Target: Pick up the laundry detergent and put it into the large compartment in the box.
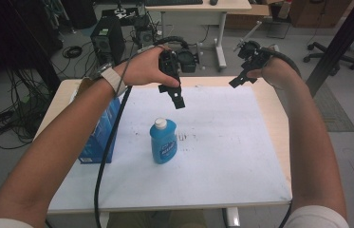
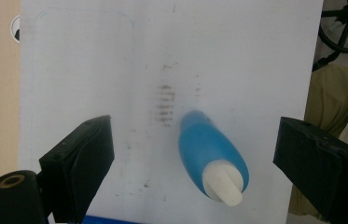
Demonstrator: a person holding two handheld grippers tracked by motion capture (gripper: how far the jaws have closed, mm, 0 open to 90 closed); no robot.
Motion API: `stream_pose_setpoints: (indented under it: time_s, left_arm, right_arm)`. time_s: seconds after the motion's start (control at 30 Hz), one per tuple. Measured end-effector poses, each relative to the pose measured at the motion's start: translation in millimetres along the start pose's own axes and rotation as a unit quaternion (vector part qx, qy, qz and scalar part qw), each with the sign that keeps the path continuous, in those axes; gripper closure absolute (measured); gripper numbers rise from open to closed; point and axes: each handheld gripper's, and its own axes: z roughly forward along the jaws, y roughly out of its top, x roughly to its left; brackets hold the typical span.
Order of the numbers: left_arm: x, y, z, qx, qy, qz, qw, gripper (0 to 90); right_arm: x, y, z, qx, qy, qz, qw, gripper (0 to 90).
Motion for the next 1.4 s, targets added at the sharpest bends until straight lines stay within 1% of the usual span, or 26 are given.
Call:
stream_pose_setpoints:
  time_s: [0.13,0.2,0.33,0.4,0.57,0.63,0.67,0.73,0.83,0.93,0.97,1.0,1.03,1.07,1.17,1.27,1.3,1.37,1.4]
  left_arm:
    - [-0.4,0.3,-1.6,0.0,0.001,-0.007,1.0,10.3]
    - [-0.6,0.2,-1.8,-0.001,0.003,-0.008,1.0,9.6]
    - [-1.2,-0.9,-3.5,-0.001,0.011,-0.02,0.9997,9.2]
    - [-1.5,-1.0,-4.1,0.002,0.012,-0.021,0.9997,9.2]
    - [-1.3,-1.6,-4.9,0.002,0.021,-0.038,0.9991,9.2]
    - [-2.4,-1.4,-5.1,0.011,0.024,-0.047,0.9986,9.2]
    - [-2.4,-1.4,-5.1,0.011,0.024,-0.047,0.9986,9.2]
    - [-3.3,-1.6,-7.0,0.008,0.024,-0.055,0.9982,9.2]
    - [-3.2,-1.9,-7.8,0.008,0.027,-0.058,0.998,9.2]
    - [-3.4,-2.7,-7.9,0.01,0.032,-0.068,0.9971,9.2]
    - [-4.0,-3.4,-7.9,0.012,0.031,-0.075,0.9966,9.2]
    - [-4.0,-3.4,-7.9,0.012,0.031,-0.075,0.9966,9.2]
    - [-5.2,-3.9,-8.6,0.009,0.033,-0.083,0.9959,8.9]
    - [-5.2,-3.9,-8.6,0.009,0.033,-0.083,0.9959,8.8]
    - [-5.0,-5.7,-11.4,0.001,0.039,-0.093,0.9949,8.8]
    - [-5.8,-7.2,-12.8,0.0,0.041,-0.099,0.9942,8.8]
    - [-5.9,-8.0,-13.9,0.001,0.043,-0.104,0.9936,8.8]
    - [-6.3,-8.3,-14.0,0.0,0.047,-0.107,0.9932,8.8]
    - [-6.8,-8.6,-14.4,0.0,0.049,-0.111,0.9926,8.8]
  right_arm:
    - [-0.5,-0.8,-0.3,0.001,0.0,0.0,1.0,8.3]
    - [-0.3,-0.9,-0.5,0.0,0.0,-0.001,1.0,8.3]
    - [0.1,-1.6,0.4,0.003,0.0,-0.001,1.0,8.3]
    - [0.2,-1.5,0.5,0.003,-0.001,-0.002,1.0,8.3]
    - [1.2,-2.6,2.9,0.006,-0.001,-0.004,1.0,8.3]
    - [1.1,-3.5,3.1,0.006,-0.004,-0.003,1.0,8.2]
    - [0.8,-3.5,3.0,0.005,-0.005,-0.004,1.0,8.1]
    - [0.4,-3.2,2.9,0.002,-0.005,-0.005,1.0,8.1]
    - [0.6,-2.8,3.4,0.001,-0.004,-0.005,1.0,8.1]
    - [0.3,-2.2,4.6,0.001,-0.002,-0.008,1.0,8.0]
    - [0.2,-1.9,4.9,0.0,-0.003,-0.007,1.0,7.2]
    - [0.2,-1.9,4.9,0.0,-0.003,-0.007,1.0,7.2]
    - [-0.2,-1.7,4.9,-0.001,-0.003,-0.005,1.0,7.1]
    - [-0.2,-1.6,5.0,-0.001,-0.003,-0.005,1.0,7.1]
    - [0.0,-1.5,5.4,0.0,-0.002,-0.005,1.0,7.1]
    - [0.5,-1.9,5.2,0.001,-0.005,-0.008,1.0,7.2]
    - [0.6,-2.1,5.0,0.001,-0.005,-0.007,1.0,7.2]
    - [0.6,-2.5,4.8,0.0,-0.006,-0.008,1.0,7.1]
    - [0.6,-2.5,4.8,0.0,-0.006,-0.008,1.0,7.1]
